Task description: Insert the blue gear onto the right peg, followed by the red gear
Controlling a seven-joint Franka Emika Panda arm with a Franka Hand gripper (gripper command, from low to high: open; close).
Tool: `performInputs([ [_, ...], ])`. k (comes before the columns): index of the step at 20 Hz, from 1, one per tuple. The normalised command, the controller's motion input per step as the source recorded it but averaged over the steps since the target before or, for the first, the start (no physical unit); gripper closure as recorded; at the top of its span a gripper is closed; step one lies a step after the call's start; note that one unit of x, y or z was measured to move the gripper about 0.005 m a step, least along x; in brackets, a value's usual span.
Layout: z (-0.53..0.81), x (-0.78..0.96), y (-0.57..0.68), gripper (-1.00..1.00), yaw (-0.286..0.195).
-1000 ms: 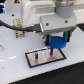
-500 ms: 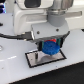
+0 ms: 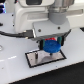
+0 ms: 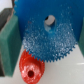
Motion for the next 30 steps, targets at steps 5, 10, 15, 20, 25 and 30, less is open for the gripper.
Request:
performInputs([
  [5,0.03,0.29,0.00,1.00,0.000],
  [10,-0.02,0.36,0.04,1.00,0.000],
  [15,-0.03,0.34,0.08,1.00,0.000],
  [20,-0.01,0.34,0.15,1.00,0.000],
  [25,0.17,0.30,0.12,1.00,0.000],
  [30,-0.17,0.30,0.01,1.00,0.000],
])
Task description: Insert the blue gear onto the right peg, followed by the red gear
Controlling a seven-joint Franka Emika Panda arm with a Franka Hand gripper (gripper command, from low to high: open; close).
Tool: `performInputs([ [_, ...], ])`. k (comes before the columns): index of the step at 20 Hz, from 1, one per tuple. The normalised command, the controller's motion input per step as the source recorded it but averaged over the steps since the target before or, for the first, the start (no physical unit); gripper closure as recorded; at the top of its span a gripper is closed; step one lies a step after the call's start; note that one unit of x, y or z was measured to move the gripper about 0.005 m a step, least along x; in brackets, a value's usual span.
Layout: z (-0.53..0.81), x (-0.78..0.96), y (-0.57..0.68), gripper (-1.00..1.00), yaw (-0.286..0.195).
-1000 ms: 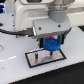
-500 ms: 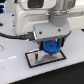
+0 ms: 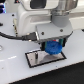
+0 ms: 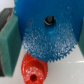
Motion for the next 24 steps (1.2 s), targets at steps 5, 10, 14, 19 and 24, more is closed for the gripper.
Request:
performInputs([
  [5,-0.16,0.22,0.00,1.00,0.000],
  [10,-0.01,0.09,0.08,1.00,0.000],
  [14,-0.03,0.04,0.09,-1.00,0.000],
  [19,0.17,0.00,0.15,-1.00,0.000],
  [24,0.49,-0.21,0.23,-1.00,0.000],
])
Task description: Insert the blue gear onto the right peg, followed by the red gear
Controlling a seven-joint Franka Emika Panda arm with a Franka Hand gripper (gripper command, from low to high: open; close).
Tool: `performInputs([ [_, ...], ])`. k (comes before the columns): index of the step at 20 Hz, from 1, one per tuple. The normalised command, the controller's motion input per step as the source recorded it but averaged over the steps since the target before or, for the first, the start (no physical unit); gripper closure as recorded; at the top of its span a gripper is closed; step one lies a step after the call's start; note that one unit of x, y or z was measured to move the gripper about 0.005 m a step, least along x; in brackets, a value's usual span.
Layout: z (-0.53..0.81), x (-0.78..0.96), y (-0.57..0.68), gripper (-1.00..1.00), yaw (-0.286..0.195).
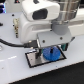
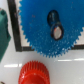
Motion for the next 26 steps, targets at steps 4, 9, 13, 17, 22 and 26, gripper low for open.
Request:
performInputs([
  [4,0.34,-0.37,0.26,-1.00,0.000],
  [9,0.01,-0.47,0.22,-1.00,0.000],
  [13,-0.24,-0.41,0.07,-1.00,0.000],
  [17,-0.26,-0.32,0.00,-1.00,0.000],
  [22,-0.24,-0.16,0.00,-1.00,0.000],
  [26,-0.22,-0.03,0.08,-1.00,0.000],
])
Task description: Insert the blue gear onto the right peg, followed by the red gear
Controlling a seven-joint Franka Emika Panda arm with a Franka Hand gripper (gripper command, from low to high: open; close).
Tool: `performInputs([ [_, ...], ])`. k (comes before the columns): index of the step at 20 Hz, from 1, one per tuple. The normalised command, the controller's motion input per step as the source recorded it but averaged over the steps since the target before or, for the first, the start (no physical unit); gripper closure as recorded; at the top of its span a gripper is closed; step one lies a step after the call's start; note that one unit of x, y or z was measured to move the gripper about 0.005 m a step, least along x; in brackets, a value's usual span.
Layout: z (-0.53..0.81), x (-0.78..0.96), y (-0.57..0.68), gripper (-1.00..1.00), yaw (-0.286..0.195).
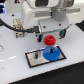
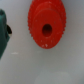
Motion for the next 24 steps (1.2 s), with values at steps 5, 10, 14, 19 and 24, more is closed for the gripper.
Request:
performInputs([
  [5,-0.24,-0.03,0.13,-1.00,0.000],
  [10,-0.22,-0.21,0.09,-1.00,0.000],
  [14,-0.03,-0.26,0.14,1.00,0.000],
  [19,0.00,-0.21,0.17,1.00,0.000],
  [24,-0.01,-0.16,0.13,1.00,0.000],
])
